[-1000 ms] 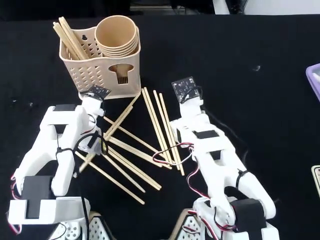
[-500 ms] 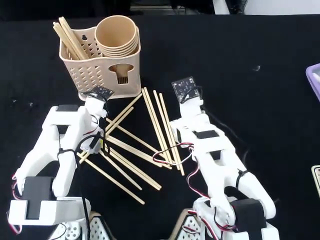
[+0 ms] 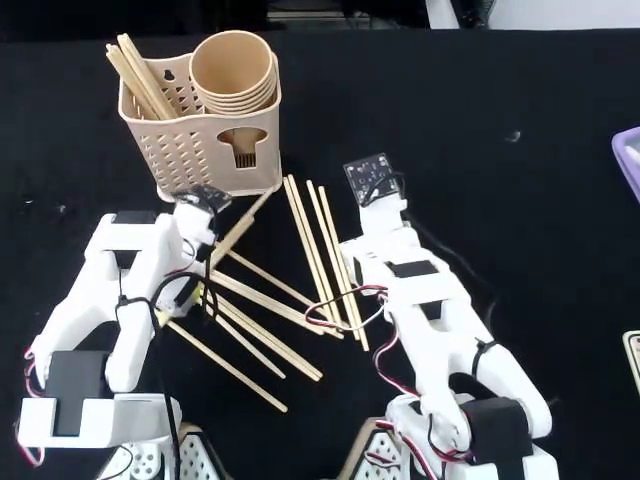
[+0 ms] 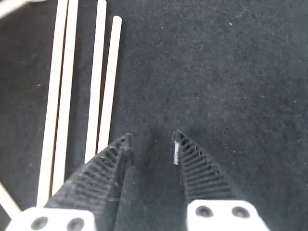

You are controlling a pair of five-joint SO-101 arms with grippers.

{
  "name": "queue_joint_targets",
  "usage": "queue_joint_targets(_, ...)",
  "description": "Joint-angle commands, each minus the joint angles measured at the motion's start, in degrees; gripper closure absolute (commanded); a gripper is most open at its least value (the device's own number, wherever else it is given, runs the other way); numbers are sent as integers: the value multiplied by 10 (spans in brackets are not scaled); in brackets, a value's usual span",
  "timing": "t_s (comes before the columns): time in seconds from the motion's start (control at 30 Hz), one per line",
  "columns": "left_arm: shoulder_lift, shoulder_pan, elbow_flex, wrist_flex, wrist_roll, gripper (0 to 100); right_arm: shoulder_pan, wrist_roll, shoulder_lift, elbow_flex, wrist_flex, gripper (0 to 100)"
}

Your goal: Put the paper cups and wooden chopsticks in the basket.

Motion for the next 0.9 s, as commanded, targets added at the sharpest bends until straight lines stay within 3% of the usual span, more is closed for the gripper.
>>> queue_joint_targets(0.0,-8,0,-40,62,-39,970,8,6,3,-22,-12,864)
queue_joint_targets(0.4,-42,0,-142,231,-113,970,8,6,3,-22,-12,864)
queue_joint_targets(0.6,-222,-3,-132,288,-139,970,8,6,3,-22,-13,864)
queue_joint_targets(0.77,-378,-44,-138,324,-152,970,9,3,3,-22,-13,867)
queue_joint_targets(0.87,-443,-77,-164,324,-149,970,9,4,3,-22,-13,933)
